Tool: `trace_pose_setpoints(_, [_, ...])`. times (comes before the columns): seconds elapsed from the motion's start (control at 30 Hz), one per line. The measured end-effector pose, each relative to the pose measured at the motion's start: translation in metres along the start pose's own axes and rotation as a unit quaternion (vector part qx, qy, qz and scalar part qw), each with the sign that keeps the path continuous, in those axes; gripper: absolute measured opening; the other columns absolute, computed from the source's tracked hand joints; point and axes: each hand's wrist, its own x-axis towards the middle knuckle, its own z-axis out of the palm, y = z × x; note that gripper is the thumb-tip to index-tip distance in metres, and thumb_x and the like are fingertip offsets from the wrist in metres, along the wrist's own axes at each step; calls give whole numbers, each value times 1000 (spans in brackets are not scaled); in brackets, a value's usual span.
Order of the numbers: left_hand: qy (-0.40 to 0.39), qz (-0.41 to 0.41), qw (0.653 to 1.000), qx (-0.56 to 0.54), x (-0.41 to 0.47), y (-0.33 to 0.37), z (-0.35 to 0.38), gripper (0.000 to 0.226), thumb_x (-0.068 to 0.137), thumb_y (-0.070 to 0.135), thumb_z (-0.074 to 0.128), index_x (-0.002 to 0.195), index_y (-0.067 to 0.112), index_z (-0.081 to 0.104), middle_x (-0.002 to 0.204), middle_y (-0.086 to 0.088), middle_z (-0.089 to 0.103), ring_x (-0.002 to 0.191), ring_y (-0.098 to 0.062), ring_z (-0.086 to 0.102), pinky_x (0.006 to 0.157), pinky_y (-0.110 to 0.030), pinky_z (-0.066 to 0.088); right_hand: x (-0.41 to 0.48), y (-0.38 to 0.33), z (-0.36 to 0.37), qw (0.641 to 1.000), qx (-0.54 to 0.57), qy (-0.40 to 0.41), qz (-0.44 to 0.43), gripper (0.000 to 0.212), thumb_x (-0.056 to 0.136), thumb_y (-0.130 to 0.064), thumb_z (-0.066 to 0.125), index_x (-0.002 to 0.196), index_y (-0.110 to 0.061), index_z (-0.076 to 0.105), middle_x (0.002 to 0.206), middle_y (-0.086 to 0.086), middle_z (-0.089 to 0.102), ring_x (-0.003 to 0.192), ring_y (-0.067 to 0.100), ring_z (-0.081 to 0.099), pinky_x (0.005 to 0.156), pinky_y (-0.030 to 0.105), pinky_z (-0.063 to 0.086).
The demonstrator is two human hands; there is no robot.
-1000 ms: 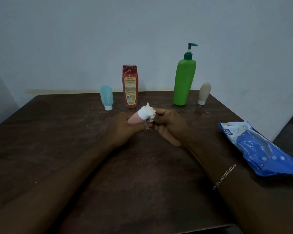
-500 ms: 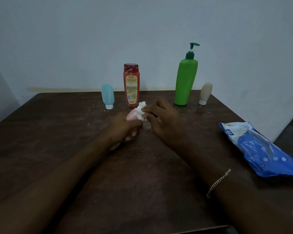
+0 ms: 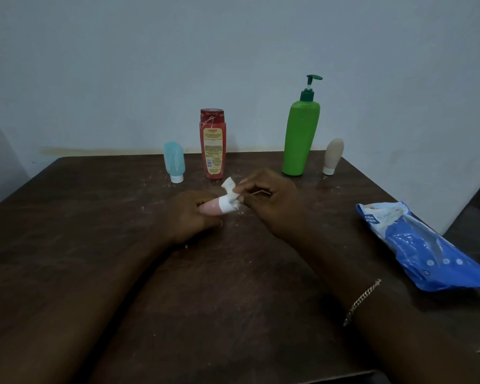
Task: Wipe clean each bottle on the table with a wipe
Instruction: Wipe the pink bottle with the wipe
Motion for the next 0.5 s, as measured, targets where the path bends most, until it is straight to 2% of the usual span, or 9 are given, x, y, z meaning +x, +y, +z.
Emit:
trace_pose_setpoints(0.2, [20, 15, 999, -24, 2, -2, 2, 31, 80, 13, 78, 99, 34, 65, 96, 13, 66, 96, -10, 64, 88, -32, 53, -2, 1, 1, 999, 19, -24, 15, 12, 82, -13, 72, 93, -15, 75, 103, -7, 66, 92, 0, 63, 77, 10, 47])
trace_pose_setpoints(0.33, [12, 33, 999, -13, 0, 0, 4, 40, 80, 10, 79, 95, 41, 59, 92, 22, 61, 89, 0, 60, 79, -19, 48, 0, 2, 1, 999, -21, -17, 27, 28, 84, -16, 73, 111, -19, 72, 106, -5, 68, 91, 4, 62, 79, 20, 52])
trace_pose_setpoints(0.4, [10, 37, 999, -15, -1, 0, 4, 40, 79, 9, 78, 91, 41, 60, 91, 18, 64, 89, -2, 61, 74, -19, 46, -1, 1, -1, 998, -55, -32, 8, 28, 85, -15, 72, 112, -17, 72, 108, -2, 69, 92, 5, 62, 79, 20, 52])
trace_pose_setpoints(0.5, [2, 32, 999, -14, 0, 0, 2, 32, 82, 11, 77, 91, 38, 62, 92, 14, 66, 89, -6, 63, 71, -19, 45, -2, -3, -2, 998, -49, -34, -35, 25, 84, -12, 73, 108, -17, 74, 105, -3, 69, 90, 4, 63, 75, 16, 51])
